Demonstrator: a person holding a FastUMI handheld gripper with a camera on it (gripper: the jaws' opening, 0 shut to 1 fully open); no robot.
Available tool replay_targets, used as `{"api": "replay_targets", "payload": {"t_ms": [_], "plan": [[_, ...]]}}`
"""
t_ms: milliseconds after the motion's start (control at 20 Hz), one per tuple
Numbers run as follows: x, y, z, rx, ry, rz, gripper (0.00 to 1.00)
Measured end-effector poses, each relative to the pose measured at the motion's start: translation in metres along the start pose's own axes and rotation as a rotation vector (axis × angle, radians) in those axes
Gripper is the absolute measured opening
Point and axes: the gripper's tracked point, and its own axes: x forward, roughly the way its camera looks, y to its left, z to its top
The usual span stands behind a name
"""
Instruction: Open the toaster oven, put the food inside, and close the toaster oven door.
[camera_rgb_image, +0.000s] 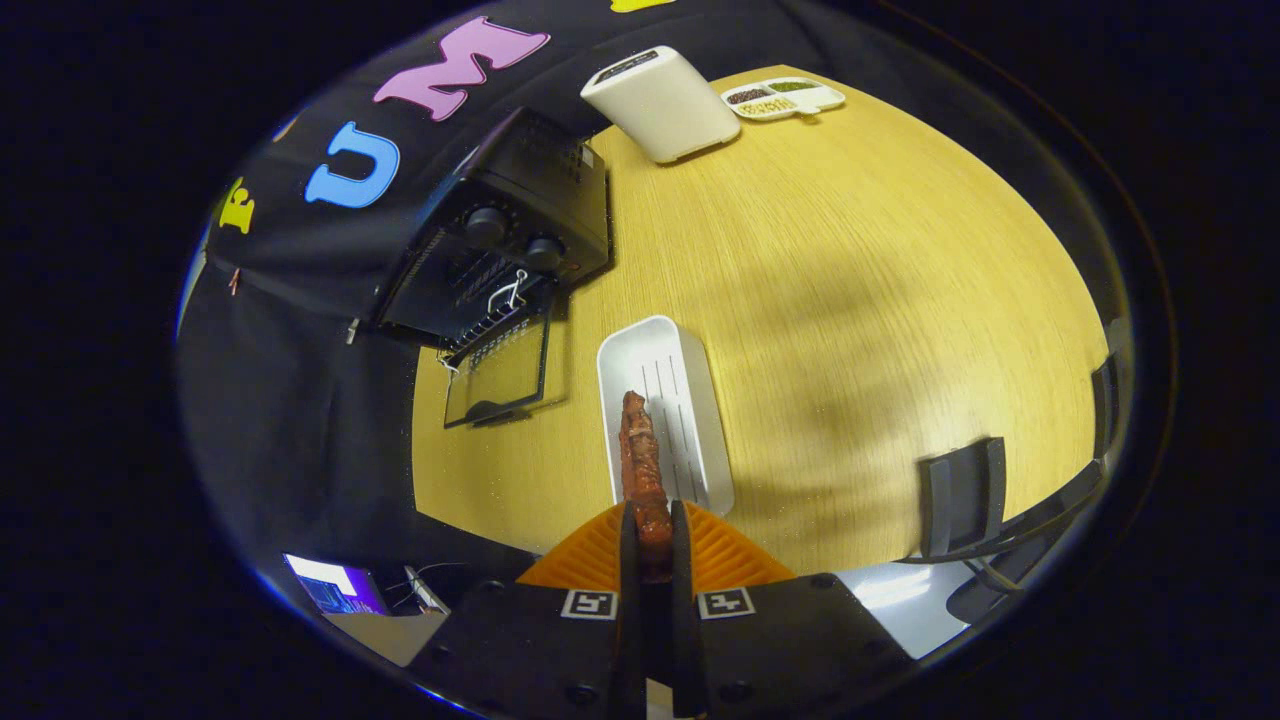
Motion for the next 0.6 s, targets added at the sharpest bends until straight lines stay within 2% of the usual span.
{"api": "replay_targets", "payload": {"t_ms": [300,600], "plan": [[-0.026,0.063,0.013,-0.026,-0.116,0.034,0.14],[0.004,0.150,-0.001,-0.033,-0.186,0.121,0.14]]}}
